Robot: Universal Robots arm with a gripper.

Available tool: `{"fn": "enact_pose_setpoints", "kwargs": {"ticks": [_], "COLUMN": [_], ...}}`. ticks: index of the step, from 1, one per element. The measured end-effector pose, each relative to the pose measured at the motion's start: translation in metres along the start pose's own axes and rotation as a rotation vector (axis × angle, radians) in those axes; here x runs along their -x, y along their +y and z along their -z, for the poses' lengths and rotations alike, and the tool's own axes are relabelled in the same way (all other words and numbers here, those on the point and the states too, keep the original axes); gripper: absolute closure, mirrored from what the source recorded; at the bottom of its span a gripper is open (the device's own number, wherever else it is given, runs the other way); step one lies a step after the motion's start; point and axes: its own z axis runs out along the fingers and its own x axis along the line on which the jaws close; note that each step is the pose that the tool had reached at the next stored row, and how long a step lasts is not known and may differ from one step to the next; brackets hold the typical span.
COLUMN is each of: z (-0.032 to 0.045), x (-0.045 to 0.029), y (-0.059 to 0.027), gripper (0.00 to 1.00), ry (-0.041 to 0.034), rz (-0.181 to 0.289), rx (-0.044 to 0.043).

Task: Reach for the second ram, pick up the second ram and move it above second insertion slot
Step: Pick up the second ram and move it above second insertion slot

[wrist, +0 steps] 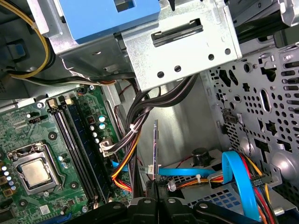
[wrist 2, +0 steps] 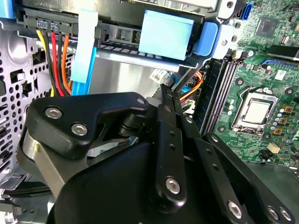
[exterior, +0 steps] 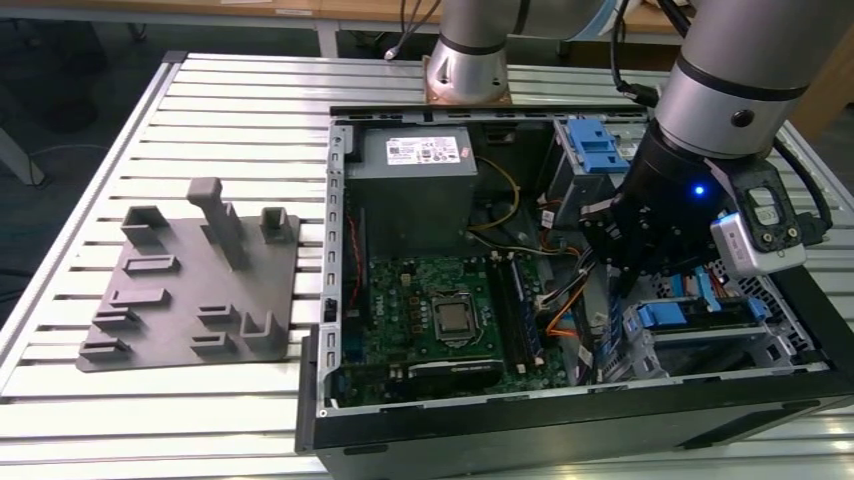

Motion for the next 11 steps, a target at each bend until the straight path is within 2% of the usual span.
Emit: {"fn": "enact_pose_setpoints", "kwargs": {"ticks": [11], "z": [0.0000], "x": [0.0000], "y": [0.0000], "gripper": [0.91], "ry": [0.0000], "rz": [0.000], "rx": [-0.0001]}}
